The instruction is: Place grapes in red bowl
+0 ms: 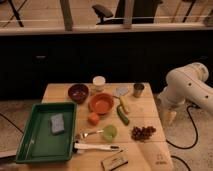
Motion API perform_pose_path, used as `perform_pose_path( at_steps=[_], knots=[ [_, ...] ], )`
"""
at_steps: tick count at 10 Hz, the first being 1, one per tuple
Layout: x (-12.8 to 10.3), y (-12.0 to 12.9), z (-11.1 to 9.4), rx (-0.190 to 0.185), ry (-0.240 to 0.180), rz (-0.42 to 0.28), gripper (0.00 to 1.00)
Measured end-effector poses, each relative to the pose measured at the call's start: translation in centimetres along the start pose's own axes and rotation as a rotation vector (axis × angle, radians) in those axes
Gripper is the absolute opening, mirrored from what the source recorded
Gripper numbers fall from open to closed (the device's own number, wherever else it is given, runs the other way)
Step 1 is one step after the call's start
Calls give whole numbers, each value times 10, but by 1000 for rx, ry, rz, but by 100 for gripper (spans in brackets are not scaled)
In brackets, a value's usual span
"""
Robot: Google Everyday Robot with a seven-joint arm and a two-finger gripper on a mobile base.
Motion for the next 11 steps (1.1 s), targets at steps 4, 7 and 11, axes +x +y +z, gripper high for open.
perform_pose_path(
  at_steps=[4, 7, 11],
  knots=[
    [0, 0, 0, 0, 0, 0, 80],
    [0, 4, 3, -3, -2, -4, 80],
    [-3, 28, 31, -14, -22, -33, 80]
  ],
)
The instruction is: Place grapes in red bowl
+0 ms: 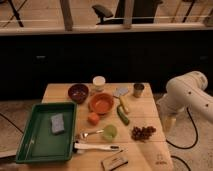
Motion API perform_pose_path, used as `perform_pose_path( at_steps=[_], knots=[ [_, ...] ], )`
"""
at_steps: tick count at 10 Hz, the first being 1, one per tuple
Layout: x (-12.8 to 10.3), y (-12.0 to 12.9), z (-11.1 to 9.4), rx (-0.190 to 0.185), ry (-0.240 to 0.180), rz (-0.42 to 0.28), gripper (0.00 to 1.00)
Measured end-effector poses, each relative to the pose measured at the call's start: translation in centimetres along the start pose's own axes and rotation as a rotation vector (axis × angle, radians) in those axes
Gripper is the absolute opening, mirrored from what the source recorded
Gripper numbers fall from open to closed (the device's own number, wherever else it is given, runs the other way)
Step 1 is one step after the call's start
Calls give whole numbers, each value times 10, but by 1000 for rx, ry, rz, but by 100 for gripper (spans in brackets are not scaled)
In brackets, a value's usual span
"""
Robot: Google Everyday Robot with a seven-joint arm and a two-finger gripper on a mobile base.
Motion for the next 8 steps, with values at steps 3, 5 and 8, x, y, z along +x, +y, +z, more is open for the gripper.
perform_pose_path(
  at_steps=[3, 5, 8],
  knots=[
    [-1, 10, 4, -12, -12, -10, 80],
    [-10, 19, 18, -20, -24, -30, 80],
    [-13, 26, 31, -27, -32, -50, 80]
  ],
)
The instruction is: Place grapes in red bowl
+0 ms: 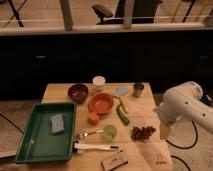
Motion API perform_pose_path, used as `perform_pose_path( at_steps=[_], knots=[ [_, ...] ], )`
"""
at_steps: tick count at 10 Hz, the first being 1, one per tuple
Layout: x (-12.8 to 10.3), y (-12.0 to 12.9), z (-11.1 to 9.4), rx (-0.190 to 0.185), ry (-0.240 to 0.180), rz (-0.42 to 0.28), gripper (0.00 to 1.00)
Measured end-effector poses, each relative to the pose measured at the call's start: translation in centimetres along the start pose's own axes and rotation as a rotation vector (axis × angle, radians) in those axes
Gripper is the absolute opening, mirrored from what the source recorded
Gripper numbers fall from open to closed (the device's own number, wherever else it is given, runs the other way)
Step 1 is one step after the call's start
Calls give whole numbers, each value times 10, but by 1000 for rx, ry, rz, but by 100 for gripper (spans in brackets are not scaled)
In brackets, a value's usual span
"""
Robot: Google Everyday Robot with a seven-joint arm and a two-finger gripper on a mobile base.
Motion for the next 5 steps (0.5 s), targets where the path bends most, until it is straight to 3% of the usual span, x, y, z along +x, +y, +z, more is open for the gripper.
perform_pose_path(
  at_steps=[5],
  knots=[
    [-4, 10, 33, -16, -26, -41, 80]
  ],
)
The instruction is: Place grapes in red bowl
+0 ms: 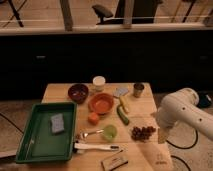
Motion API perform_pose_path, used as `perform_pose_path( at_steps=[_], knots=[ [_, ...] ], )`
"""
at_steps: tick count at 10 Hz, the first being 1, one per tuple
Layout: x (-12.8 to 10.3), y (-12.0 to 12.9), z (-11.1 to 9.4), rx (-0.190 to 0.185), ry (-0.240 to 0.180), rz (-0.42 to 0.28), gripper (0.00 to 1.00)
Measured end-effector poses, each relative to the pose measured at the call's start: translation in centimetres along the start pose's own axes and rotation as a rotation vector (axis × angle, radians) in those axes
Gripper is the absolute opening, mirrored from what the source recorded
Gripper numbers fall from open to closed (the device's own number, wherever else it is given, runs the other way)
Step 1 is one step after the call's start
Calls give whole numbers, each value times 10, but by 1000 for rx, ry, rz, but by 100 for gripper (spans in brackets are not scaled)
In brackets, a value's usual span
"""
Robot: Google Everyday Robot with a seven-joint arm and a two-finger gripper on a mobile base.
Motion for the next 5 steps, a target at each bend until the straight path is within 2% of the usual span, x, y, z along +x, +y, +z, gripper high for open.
perform_pose_path(
  at_steps=[2, 5],
  knots=[
    [-1, 3, 10, -9, -10, -16, 80],
    [-1, 5, 36, -20, -25, -45, 80]
  ],
)
